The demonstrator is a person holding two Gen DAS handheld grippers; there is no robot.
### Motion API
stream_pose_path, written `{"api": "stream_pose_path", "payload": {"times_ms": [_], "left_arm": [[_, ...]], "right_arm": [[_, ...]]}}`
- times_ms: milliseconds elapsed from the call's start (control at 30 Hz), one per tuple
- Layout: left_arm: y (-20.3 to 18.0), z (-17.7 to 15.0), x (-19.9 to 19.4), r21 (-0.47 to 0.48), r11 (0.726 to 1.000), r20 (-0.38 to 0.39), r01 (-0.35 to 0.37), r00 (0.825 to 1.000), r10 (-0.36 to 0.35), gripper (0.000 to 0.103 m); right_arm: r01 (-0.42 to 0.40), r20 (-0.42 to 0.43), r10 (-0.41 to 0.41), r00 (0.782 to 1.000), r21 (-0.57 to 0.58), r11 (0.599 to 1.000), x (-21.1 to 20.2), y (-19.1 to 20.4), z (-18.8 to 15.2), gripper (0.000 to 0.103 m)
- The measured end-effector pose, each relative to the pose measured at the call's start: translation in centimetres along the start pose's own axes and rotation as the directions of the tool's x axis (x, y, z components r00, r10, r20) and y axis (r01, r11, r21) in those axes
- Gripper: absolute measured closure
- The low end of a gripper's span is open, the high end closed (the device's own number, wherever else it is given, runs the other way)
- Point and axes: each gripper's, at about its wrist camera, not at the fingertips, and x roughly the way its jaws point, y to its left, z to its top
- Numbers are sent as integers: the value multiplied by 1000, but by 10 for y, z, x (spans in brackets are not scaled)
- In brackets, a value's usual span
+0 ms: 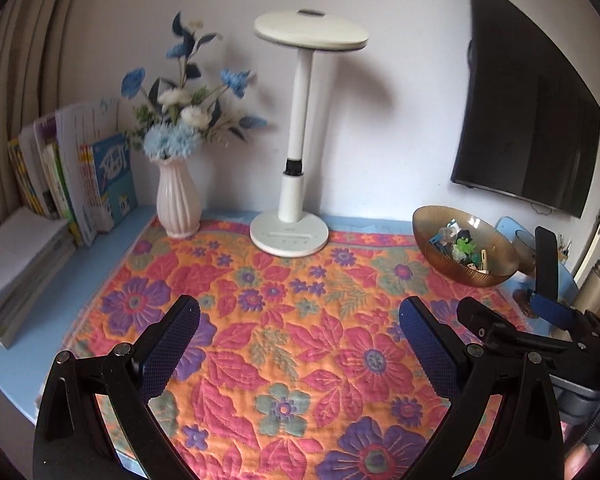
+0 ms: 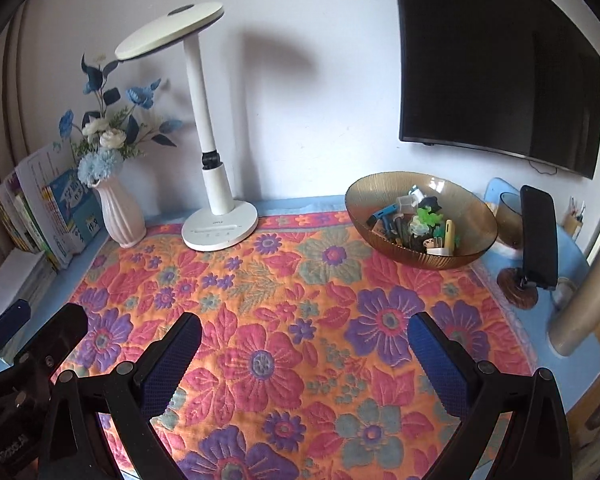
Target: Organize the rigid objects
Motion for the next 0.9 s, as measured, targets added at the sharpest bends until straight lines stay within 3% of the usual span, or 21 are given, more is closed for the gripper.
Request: {"api": "stream_pose_path", "payload": {"times_ms": [133, 367, 600, 767, 900], "left_arm": [[-6, 3, -12, 29, 999, 37, -27, 999, 26, 1], [-6, 7, -23, 23, 1000, 74, -13, 997, 11, 1], [-10, 5, -15, 37, 999, 63, -6, 998, 4, 1], [-10, 0, 5, 40, 999, 15, 29, 999, -29, 1], [-3, -8, 38, 13, 999, -63, 36, 997, -35, 1]], "right_arm": [[-7, 14, 7, 1000, 6, 1000, -7, -2, 1, 0], [-36, 6, 36, 999, 20, 999, -7, -2, 2, 0], [-37, -16, 37, 999, 37, 999, 3, -4, 1, 0], [-16, -17, 17, 1000, 34, 999, 12, -5, 2, 0], [-6, -70, 7, 998, 24, 1000, 39, -3, -2, 0]]}}
